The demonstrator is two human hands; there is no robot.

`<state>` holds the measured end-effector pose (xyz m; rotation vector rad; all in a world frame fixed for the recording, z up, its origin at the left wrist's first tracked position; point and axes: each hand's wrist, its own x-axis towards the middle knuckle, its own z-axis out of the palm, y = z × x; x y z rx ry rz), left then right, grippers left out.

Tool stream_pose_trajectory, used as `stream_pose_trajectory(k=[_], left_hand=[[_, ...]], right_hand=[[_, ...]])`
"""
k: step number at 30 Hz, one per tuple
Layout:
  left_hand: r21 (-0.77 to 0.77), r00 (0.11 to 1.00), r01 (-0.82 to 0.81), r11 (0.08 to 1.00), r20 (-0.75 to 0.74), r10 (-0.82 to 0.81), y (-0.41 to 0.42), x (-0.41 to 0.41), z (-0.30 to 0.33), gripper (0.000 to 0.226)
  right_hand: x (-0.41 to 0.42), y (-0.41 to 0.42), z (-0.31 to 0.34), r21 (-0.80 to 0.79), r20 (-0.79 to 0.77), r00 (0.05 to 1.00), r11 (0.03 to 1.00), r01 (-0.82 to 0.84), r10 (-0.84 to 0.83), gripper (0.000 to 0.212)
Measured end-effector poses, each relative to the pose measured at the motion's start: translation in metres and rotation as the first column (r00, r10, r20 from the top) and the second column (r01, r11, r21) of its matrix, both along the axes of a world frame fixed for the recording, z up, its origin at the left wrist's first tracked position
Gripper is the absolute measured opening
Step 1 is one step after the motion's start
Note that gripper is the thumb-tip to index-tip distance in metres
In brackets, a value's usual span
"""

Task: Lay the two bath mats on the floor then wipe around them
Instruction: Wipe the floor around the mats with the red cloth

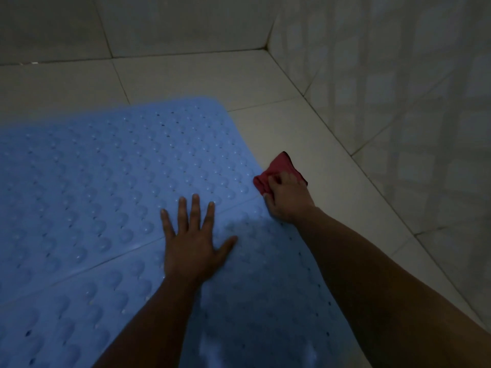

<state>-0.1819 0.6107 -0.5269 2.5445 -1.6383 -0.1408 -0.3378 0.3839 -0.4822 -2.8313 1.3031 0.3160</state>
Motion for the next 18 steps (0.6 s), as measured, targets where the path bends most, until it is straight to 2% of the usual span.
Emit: stream_pose_trajectory(k=[2, 6, 11, 18], left_hand=[[-0.002, 1.000, -0.005, 1.000, 0.027, 0.005, 0.001, 0.004, -0.001, 0.095], [-0.014, 1.000, 0.003, 1.000, 0.022, -0.002, 0.001, 0.001, -0.004, 0.091], [-0.029, 1.000, 0.013, 0.999, 0.019, -0.012, -0.001, 0.005, -0.004, 0.091], [-0.069, 0.999, 0.011, 0.998, 0.039, -0.008, -0.003, 0.004, -0.005, 0.088]], right_hand=[[0.000, 0.000, -0.004, 0.001, 0.036, 0.999, 0.999, -0.036, 0.036, 0.058], [-0.014, 0.006, -0.020, 0.204, 0.184, 0.979, 0.978, 0.050, -0.089, 0.060], [-0.043, -0.008, -0.021, 0.178, 0.151, 0.988, 0.984, -0.001, -0.026, 0.058], [-0.127, 0.024, -0.016, 0.209, 0.181, 0.954, 0.957, 0.199, -0.238, 0.061]])
